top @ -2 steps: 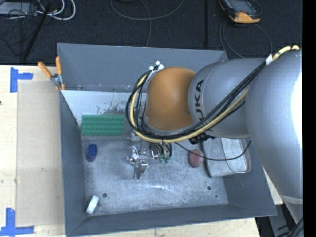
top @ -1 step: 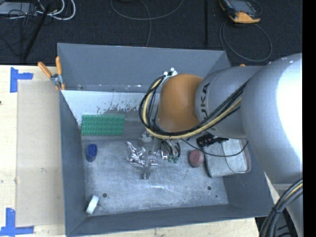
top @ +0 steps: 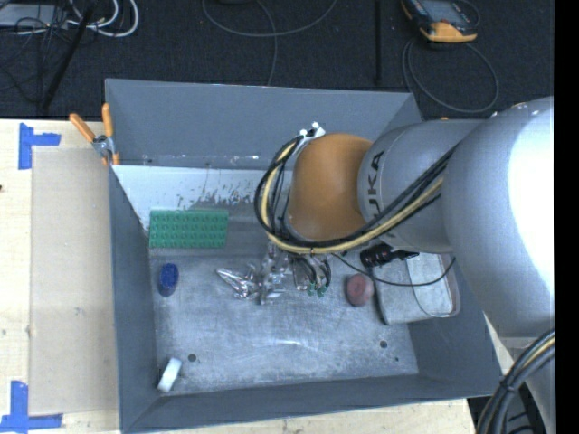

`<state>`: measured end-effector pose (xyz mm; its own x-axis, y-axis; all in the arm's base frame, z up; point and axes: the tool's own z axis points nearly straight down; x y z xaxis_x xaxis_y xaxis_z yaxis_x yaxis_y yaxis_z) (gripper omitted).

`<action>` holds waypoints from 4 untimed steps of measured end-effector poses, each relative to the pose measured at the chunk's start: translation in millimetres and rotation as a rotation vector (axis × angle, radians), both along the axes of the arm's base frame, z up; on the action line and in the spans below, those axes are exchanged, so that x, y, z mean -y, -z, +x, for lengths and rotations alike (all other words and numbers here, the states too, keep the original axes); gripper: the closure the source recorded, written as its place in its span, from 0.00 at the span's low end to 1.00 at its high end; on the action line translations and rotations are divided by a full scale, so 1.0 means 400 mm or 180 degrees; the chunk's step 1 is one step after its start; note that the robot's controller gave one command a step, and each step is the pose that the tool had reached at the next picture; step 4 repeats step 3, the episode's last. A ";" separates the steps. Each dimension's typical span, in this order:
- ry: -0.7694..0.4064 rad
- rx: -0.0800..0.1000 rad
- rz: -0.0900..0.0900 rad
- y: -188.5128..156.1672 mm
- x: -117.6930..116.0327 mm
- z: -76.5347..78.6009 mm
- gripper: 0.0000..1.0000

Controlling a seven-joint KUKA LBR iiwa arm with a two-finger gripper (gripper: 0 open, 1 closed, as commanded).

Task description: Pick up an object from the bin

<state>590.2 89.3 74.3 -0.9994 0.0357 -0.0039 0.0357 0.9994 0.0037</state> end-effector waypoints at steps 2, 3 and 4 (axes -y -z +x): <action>0.0005 -0.0001 -0.0003 0.001 0.002 0.000 1.00; -0.0835 0.0019 -0.0013 -0.514 0.033 -0.025 1.00; -0.0835 0.0019 -0.0013 -0.514 0.033 -0.025 1.00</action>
Offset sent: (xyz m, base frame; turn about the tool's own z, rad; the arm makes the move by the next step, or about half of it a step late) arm 0.0000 0.0000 0.0000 0.0000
